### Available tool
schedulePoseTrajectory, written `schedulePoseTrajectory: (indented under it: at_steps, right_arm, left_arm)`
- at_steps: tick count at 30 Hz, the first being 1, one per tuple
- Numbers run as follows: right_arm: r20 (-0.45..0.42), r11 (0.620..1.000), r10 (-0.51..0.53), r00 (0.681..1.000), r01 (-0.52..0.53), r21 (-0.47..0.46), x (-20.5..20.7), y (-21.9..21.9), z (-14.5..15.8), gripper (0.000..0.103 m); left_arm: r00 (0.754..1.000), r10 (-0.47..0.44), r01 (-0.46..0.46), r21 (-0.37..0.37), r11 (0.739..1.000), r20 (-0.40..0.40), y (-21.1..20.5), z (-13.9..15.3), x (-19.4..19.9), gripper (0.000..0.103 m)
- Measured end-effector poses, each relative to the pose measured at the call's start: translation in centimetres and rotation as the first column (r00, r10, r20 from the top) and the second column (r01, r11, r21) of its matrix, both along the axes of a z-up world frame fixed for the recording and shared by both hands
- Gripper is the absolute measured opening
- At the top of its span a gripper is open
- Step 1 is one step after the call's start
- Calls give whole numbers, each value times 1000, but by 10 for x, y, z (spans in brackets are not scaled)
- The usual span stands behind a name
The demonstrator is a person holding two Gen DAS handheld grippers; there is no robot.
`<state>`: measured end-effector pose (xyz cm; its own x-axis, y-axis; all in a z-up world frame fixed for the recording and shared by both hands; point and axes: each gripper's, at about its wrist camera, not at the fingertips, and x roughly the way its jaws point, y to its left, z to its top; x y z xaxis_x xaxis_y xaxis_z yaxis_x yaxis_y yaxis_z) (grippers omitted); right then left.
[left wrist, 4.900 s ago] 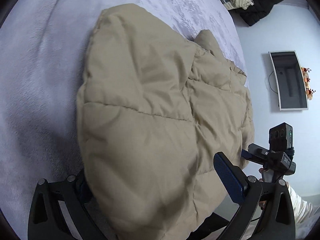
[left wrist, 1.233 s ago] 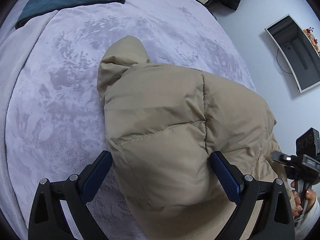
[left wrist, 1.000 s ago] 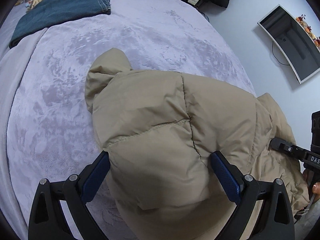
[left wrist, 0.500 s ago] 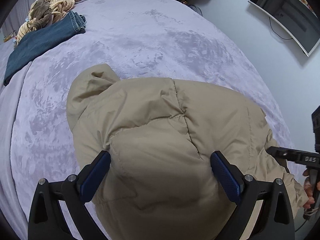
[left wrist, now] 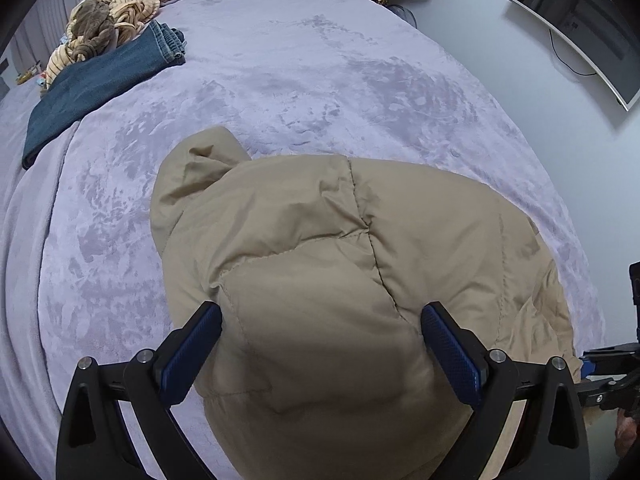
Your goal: Fold large clothes
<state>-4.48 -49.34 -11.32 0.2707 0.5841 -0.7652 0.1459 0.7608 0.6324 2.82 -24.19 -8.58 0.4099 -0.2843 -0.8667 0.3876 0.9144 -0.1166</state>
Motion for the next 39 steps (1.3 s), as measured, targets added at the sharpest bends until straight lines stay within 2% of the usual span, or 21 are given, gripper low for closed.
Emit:
schedulePoseTrajectory:
  at_steps: [2, 3, 4, 6, 8, 11, 16, 21, 25, 26, 27, 29, 32, 36, 39]
  right_arm:
    - [-14, 998, 6, 1000, -5, 61, -2, 1, -9, 59]
    - [-5, 997, 21, 1000, -21, 78, -3, 4, -9, 52]
    - [16, 995, 42, 999, -43, 89, -5, 7, -7, 32]
    - [50, 994, 92, 995, -95, 55, -9, 15, -2, 23]
    - [56, 991, 133, 990, -133, -3, -16, 23, -3, 19]
    - [26, 986, 150, 988, -147, -74, -30, 28, -18, 16]
    - [-11, 992, 89, 996, -90, -87, -59, 24, -57, 10]
    - [-23, 999, 27, 999, -28, -31, -69, 19, -77, 10]
    - [-22, 997, 43, 999, -44, -64, -64, 15, -49, 17]
    - [0, 997, 32, 999, -32, -72, -61, 13, -36, 21]
    - [31, 997, 15, 999, -12, -74, -60, 10, -23, 31]
    - [82, 998, -26, 996, 31, -60, -54, 4, -5, 43]
    - [100, 996, -65, 993, 70, -47, -39, 1, 0, 43]
    - [21, 989, -102, 995, 104, -109, -14, 8, -18, 43]
    - [8, 985, -105, 994, 105, -136, -11, 11, -29, 42]
  left_arm:
    - [999, 11, -11, -14, 1000, 32, 3, 11, 2, 100]
    - [999, 21, -20, -25, 1000, 46, 4, 17, 4, 100]
    - [998, 29, -27, -31, 999, 53, 4, 19, 8, 100]
    - [999, 40, -40, -24, 999, 33, -2, 16, 16, 100]
    - [999, 41, -41, -18, 999, 16, -12, 7, 16, 100]
    - [999, 24, -24, 10, 1000, 31, -35, -3, 8, 100]
    - [998, -32, 29, 57, 998, 56, -69, -16, -4, 102]
    - [998, -28, 23, 88, 996, 58, -72, -19, -5, 102]
    - [999, 11, -15, 84, 996, 42, -60, -18, 0, 102]
    - [999, 20, -23, 82, 996, 41, -58, -18, 0, 102]
    - [999, 24, -27, 82, 996, 41, -57, -18, 0, 102]
    - [999, 25, -29, 87, 996, 43, -56, -16, -2, 102]
    - [999, 34, -38, 97, 995, 39, -53, -11, -6, 102]
    - [998, 44, -48, 115, 992, 37, -39, 3, -17, 102]
    - [998, 59, -62, 129, 990, 24, -21, 11, -29, 102]
